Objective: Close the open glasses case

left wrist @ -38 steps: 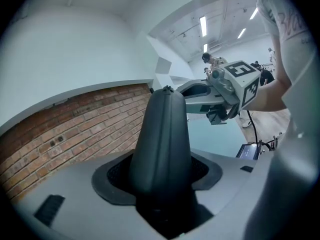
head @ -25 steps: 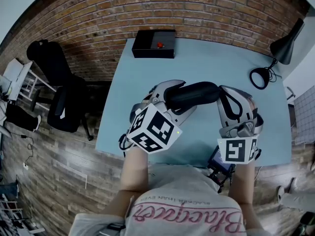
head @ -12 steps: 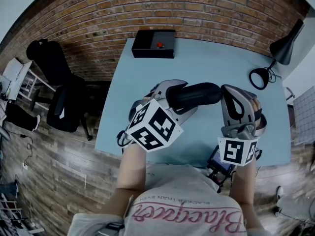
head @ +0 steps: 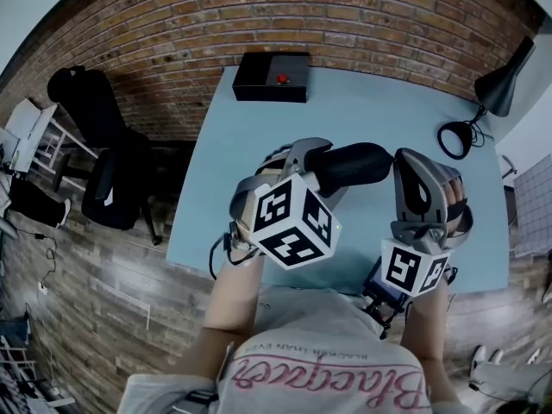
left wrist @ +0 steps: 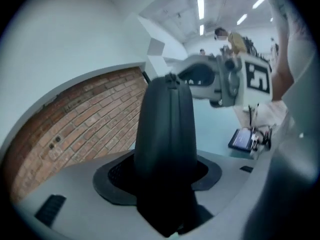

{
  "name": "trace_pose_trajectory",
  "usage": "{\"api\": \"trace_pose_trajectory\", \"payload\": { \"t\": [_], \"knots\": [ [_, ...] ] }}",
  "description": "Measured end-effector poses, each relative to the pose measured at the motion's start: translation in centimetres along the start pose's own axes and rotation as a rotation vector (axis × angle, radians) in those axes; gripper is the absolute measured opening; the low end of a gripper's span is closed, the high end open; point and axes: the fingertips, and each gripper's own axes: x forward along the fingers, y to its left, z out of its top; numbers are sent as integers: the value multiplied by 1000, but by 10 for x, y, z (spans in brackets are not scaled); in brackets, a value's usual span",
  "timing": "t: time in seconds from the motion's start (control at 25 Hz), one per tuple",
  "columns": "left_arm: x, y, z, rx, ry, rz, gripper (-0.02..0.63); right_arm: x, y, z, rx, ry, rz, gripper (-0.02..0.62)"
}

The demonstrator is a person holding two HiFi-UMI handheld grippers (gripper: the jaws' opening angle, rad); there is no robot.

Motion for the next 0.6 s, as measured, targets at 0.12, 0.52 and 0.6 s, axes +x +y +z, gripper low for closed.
{"api": "trace_pose_trajectory", "payload": {
  "t": [0.12, 0.52, 0.6],
  "knots": [
    [12, 0, -9, 36, 78, 41, 262, 1, 1, 18, -33, -39, 9, 18],
    [3, 0, -1, -30, -127, 8, 264, 8, 4, 11, 148, -9, 57, 20],
    [-2, -1, 4, -52, -187, -11, 265, 10, 3, 8, 176, 6, 61, 20]
  ]
}}
